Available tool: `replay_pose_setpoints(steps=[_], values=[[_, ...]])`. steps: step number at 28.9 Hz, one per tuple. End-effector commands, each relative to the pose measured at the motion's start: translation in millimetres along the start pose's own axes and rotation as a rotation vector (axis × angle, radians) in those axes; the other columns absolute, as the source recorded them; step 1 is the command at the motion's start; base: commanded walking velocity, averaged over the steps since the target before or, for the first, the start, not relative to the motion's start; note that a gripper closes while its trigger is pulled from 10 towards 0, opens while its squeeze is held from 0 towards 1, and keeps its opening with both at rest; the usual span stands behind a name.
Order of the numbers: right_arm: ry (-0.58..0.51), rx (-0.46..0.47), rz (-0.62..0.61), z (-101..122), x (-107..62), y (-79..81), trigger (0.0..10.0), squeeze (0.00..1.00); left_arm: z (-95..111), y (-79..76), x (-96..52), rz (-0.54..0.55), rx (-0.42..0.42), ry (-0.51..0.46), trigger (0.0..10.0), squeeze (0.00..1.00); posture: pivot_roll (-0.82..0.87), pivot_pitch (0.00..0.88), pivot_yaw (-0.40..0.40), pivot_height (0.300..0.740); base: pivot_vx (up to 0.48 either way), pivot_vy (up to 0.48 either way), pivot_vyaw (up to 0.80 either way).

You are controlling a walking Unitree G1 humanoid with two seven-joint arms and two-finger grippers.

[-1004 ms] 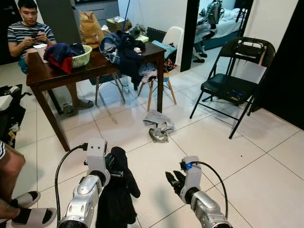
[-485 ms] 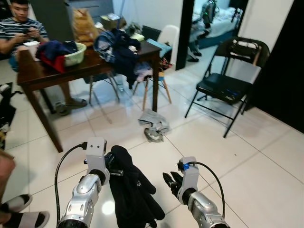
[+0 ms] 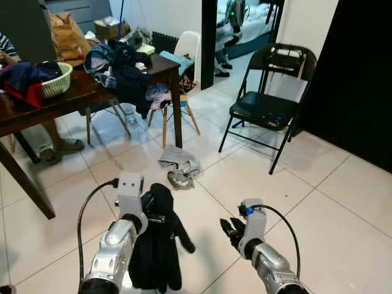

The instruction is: Hang hanger

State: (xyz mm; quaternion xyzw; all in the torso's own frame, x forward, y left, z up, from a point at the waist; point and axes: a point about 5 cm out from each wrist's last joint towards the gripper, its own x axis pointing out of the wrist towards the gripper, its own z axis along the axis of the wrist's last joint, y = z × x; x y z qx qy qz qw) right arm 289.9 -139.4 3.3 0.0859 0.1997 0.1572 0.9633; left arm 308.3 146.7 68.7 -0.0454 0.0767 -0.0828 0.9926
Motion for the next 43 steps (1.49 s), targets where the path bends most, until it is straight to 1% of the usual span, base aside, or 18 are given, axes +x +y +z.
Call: replay_pose_setpoints(steps=[1,10,23,30,43], values=[[0.004,0.015,0.003,-2.5,0.2,2.7,10.0,0.00,0.7,6.3,-2.1,0.016,0.007,-0.005,10.0,0.00,0.04,0.034,0.046,0.740,0.000,0.000,0.00],[0.003,0.022,-0.008,-3.9,-0.5,1.6,10.0,0.00,-0.3,6.9,-2.8,0.024,0.028,-0.003,10.0,0.00,0.04,0.029,0.049,0.740,0.000,0.000,0.00],[-0.001,0.019,-0.003,-0.4,2.1,3.2,10.0,0.00,0.5,7.2,-2.7,0.024,0.026,-0.011,10.0,0.00,0.04,0.021,0.045,0.740,0.000,0.000,0.00],[-0.004,0.020,0.000,0.9,2.9,3.9,10.0,0.00,2.1,5.7,-2.8,0.005,0.013,-0.023,10.0,0.00,0.04,0.023,0.041,0.740,0.267,0.000,0.00],[-0.004,0.019,0.000,1.3,3.0,3.3,10.0,0.00,3.2,5.2,-2.9,0.003,0.006,-0.029,10.0,0.00,0.04,0.025,0.038,0.740,0.314,0.000,0.00]])
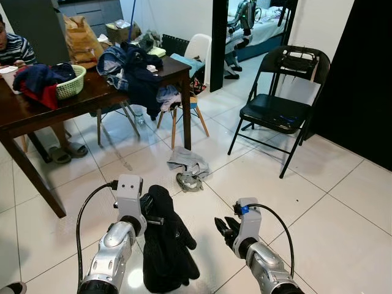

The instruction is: Hang hanger

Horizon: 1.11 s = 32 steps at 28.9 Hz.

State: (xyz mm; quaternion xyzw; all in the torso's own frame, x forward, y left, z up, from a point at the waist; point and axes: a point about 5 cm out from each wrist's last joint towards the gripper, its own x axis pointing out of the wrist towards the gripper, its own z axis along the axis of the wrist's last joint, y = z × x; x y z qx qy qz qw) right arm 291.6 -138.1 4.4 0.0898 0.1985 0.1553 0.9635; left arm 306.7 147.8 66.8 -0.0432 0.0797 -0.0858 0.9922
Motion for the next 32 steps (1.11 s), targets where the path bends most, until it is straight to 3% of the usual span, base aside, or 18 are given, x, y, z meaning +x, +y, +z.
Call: replay_pose_setpoints(steps=[1,32], values=[[0.000,0.011,0.002,-0.3,1.4,2.3,10.0,0.00,5.2,4.2,-1.5,0.009,0.001,-0.035,10.0,0.00,0.04,0.025,0.038,0.740,0.322,0.000,0.00],[-0.016,0.038,0.006,2.7,3.8,5.2,10.0,0.00,11.7,6.0,-0.1,-0.010,0.013,-0.049,10.0,0.00,0.05,0.025,0.044,0.740,0.334,0.000,-0.02]])
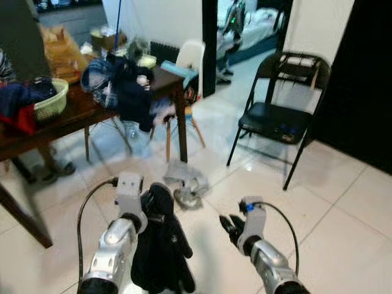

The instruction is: Hang hanger

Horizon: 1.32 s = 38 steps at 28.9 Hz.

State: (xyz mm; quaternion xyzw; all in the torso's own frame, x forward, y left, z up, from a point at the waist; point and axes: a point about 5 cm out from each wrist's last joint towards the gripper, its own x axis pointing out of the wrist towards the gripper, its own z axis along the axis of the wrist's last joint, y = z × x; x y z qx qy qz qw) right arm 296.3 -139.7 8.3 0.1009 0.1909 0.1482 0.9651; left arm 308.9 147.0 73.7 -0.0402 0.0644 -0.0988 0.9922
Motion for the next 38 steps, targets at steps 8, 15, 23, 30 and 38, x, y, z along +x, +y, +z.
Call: replay_pose_setpoints(steps=[8,15,23,30,38], values=[[-0.001,0.014,0.014,-2.0,2.5,7.7,10.0,0.00,5.9,8.5,-1.8,0.017,0.007,-0.023,10.0,0.00,0.05,0.025,0.044,0.740,0.334,0.000,-0.57],[-0.003,0.013,0.016,-1.6,3.0,8.6,10.0,0.00,6.7,9.3,-1.9,0.019,0.009,-0.025,10.0,0.00,0.06,0.024,0.044,0.740,0.333,0.000,0.00],[-0.004,0.015,0.014,-1.9,3.1,9.0,10.0,0.00,6.3,9.5,-2.2,0.018,0.011,-0.023,10.0,0.00,0.06,0.026,0.044,0.740,0.334,0.000,0.00],[-0.004,0.013,0.011,-1.4,3.2,8.2,10.0,0.00,5.3,8.7,-2.5,0.017,0.009,-0.019,10.0,0.00,0.05,0.024,0.043,0.740,0.332,0.000,0.00],[-0.006,0.013,0.007,-1.1,3.0,7.3,10.0,0.00,5.1,7.8,-2.2,0.015,0.008,-0.020,10.0,0.00,0.05,0.017,0.044,0.740,0.332,0.000,0.00]])
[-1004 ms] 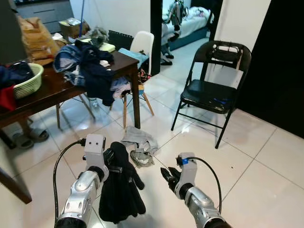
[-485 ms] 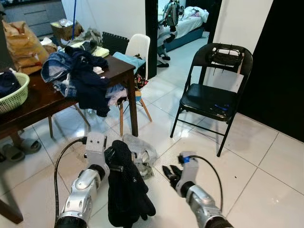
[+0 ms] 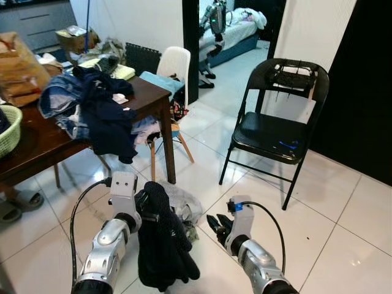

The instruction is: Hang hanger

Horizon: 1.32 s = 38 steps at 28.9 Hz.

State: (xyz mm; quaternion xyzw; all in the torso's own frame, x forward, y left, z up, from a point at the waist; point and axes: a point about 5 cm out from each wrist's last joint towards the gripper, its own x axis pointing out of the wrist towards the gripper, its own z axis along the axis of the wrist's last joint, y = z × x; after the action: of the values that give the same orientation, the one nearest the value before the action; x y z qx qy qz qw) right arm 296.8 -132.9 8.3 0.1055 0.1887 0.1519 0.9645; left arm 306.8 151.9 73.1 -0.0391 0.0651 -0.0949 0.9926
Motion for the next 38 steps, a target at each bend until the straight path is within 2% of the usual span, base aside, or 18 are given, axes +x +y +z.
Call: replay_pose_setpoints(steps=[1,11,17,20,21,23,25,26,27,28,29,31,32,33,34,35,36,38], values=[[-0.002,0.006,-0.002,0,0.5,1.0,10.0,0.00,6,3.3,1.0,0.006,0.006,-0.022,10.0,0.00,0.05,0.015,0.043,0.740,0.330,0.000,0.00],[-0.005,0.006,0.005,1,1.9,3.5,10.0,0.00,7,4.6,1.1,0.008,0.009,-0.027,10.0,0.00,0.05,0.008,0.042,0.740,0.333,0.000,0.00],[-0.023,0.007,0.009,6,4.2,4.9,10.0,0.00,20,19.8,3.3,0.094,0.058,-0.061,10.0,0.00,0.05,0.003,0.045,0.740,0.333,0.000,0.00],[-0.040,0.006,0.012,12,6.1,4.7,10.0,0.00,60,38.1,12.5,0.185,0.093,-0.170,10.0,0.00,0.06,0.002,0.040,0.740,0.333,0.000,0.00],[-0.040,0.006,0.012,12,6.1,4.7,10.0,0.00,60,38.1,12.5,0.185,0.093,-0.170,10.0,0.00,0.06,0.002,0.040,0.740,0.334,0.000,0.00],[-0.049,0.005,0.018,15,7.5,5.5,10.0,0.00,97,44.2,18.7,0.211,0.132,-0.264,10.0,0.00,0.06,0.004,0.037,0.740,0.334,0.000,0.00],[-0.049,0.005,0.018,15,7.5,5.5,10.0,0.00,97,44.2,18.7,0.211,0.132,-0.264,10.0,0.00,0.06,0.004,0.037,0.740,0.334,0.000,0.00],[-0.056,0.005,0.023,17,8.4,6.5,10.0,0.00,121,47.7,20.6,0.231,0.155,-0.326,10.0,0.00,0.06,0.005,0.035,0.740,0.334,0.000,0.00],[-0.056,0.005,0.023,17,8.4,6.5,10.0,0.00,121,47.7,20.6,0.231,0.155,-0.326,10.0,0.00,0.06,0.005,0.035,0.740,0.334,0.000,0.00],[-0.062,0.005,0.028,19,9.3,7.8,10.0,0.00,145,51.6,21.3,0.253,0.176,-0.384,10.0,0.00,0.06,0.004,0.032,0.740,0.334,0.000,0.00],[-0.062,0.005,0.028,19,9.3,7.8,10.0,0.00,145,51.6,21.3,0.253,0.176,-0.384,10.0,0.00,0.06,0.004,0.032,0.740,0.334,0.000,0.00],[-0.072,0.004,0.042,22,11.3,10.6,10.0,0.00,200,58.6,19.3,0.285,0.219,-0.506,10.0,0.00,0.07,0.005,0.023,0.740,0.330,0.000,0.00],[-0.072,0.004,0.042,22,11.3,10.6,10.0,0.00,200,58.6,19.3,0.285,0.219,-0.506,10.0,0.00,0.07,0.005,0.023,0.740,0.330,0.000,0.00],[-0.069,-0.007,0.056,23,12.1,12.4,10.0,0.00,225,58.9,18.1,0.283,0.260,-0.552,10.0,0.00,0.07,0.003,0.019,0.740,0.330,0.000,0.00],[-0.069,-0.007,0.056,23,12.1,12.4,10.0,0.00,225,58.9,18.1,0.283,0.260,-0.552,10.0,0.00,0.07,0.003,0.019,0.740,0.330,0.000,0.00],[-0.064,-0.022,0.066,23,12.6,14.0,10.0,0.00,251,57.1,16.3,0.276,0.293,-0.602,10.0,0.00,0.08,0.001,0.015,0.740,0.334,0.000,0.00],[-0.064,-0.022,0.066,23,12.6,14.0,10.0,0.00,251,57.1,16.3,0.276,0.293,-0.602,10.0,0.00,0.08,0.001,0.015,0.740,0.334,0.000,0.00],[-0.057,-0.039,0.079,22,13.1,16.2,10.0,0.00,287,54.5,11.9,0.281,0.334,-0.668,10.0,0.00,0.08,0.000,0.012,0.740,0.334,0.000,0.00]])
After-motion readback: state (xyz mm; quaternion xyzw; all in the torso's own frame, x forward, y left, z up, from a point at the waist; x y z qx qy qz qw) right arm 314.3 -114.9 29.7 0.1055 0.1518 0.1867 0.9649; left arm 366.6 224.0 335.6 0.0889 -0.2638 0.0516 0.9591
